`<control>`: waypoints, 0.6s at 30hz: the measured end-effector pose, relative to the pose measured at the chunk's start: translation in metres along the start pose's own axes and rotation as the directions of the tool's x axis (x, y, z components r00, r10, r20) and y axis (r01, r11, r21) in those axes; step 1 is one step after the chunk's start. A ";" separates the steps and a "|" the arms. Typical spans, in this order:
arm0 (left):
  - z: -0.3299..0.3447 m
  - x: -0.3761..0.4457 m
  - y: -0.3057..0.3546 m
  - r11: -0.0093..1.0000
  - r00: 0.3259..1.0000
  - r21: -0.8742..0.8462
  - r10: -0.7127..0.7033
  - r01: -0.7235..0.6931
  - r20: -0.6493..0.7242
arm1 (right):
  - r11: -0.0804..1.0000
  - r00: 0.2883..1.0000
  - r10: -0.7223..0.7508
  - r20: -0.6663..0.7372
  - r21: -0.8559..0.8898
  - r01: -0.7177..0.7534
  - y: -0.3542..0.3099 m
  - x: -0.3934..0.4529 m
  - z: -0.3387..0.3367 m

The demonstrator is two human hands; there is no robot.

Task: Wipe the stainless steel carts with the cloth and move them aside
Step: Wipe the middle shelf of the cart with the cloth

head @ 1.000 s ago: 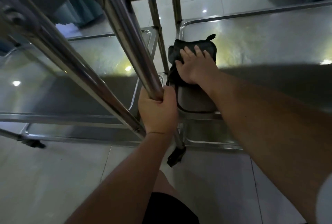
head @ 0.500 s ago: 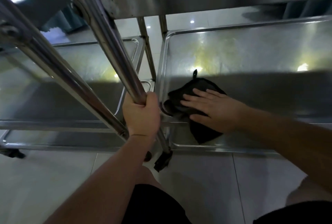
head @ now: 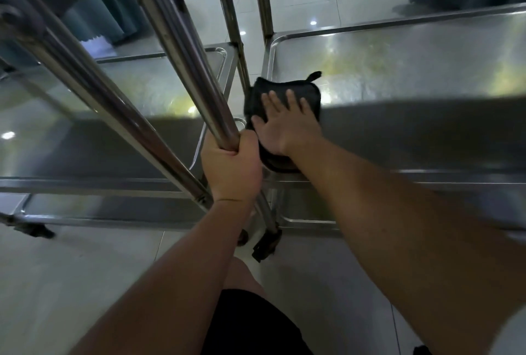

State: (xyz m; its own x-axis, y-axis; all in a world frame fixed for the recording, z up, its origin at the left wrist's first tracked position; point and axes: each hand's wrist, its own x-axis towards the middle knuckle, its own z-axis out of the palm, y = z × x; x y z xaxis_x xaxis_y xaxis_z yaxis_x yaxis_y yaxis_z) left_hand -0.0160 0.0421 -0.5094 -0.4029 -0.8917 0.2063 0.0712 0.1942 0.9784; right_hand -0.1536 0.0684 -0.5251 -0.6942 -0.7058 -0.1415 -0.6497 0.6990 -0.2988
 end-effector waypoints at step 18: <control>-0.004 -0.003 0.000 0.994 1.000 0.107 0.003 -0.002 -0.001 | 0.997 0.998 -0.034 0.052 -0.071 0.038 0.150 -0.111 -0.014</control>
State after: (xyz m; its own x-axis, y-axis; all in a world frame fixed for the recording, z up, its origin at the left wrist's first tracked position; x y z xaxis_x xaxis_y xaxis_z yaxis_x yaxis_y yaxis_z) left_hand -0.0109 0.0431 -0.5103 -0.4017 -0.8916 0.2089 -0.0262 0.2392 0.9706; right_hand -0.1786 0.2532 -0.5411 -0.6546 -0.7342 -0.1800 -0.6958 0.6783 -0.2363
